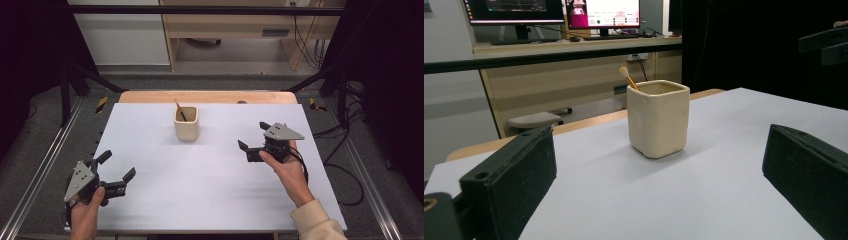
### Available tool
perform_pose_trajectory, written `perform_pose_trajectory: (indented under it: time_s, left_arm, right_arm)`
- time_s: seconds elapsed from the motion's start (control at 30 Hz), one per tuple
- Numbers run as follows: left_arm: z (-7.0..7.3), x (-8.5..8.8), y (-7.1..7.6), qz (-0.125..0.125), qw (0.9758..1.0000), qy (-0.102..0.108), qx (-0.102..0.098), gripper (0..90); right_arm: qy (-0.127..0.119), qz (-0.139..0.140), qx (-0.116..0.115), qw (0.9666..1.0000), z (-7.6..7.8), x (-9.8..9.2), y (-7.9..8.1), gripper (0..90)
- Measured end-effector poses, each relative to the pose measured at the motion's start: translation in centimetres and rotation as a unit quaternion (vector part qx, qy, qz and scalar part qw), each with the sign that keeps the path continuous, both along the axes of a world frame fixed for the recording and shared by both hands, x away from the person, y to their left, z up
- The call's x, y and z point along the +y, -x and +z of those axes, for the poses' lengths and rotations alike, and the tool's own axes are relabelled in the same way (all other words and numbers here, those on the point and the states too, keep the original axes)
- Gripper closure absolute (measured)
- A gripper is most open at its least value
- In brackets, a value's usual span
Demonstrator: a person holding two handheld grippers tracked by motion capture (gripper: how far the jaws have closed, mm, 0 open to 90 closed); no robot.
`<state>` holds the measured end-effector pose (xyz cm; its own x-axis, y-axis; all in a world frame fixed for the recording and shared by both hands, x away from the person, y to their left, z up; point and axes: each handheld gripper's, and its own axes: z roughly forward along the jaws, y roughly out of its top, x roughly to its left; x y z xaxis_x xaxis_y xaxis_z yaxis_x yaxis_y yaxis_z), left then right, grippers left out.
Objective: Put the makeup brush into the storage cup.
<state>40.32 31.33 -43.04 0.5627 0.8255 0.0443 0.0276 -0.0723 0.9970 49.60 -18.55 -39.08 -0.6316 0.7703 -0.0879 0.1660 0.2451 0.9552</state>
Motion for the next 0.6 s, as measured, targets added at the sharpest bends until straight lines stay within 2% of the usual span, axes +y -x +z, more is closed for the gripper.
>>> perform_pose_trajectory:
  time_s: [0.37, 0.6]
  left_arm:
    - [0.0, 0.0, 0.0, 0.003, 1.0, -0.002, -0.003, 0.2]
    - [0.1, 0.2, 0.1, 0.003, 1.0, 0.006, -0.004, 0.2]
  right_arm:
    - [0.002, -0.015, -0.001, 0.9999, 0.0, -1.9, 0.6, 3.2]
    - [0.004, -0.021, 0.0, 0.9998, -0.1, -2.7, 0.9, 3.6]
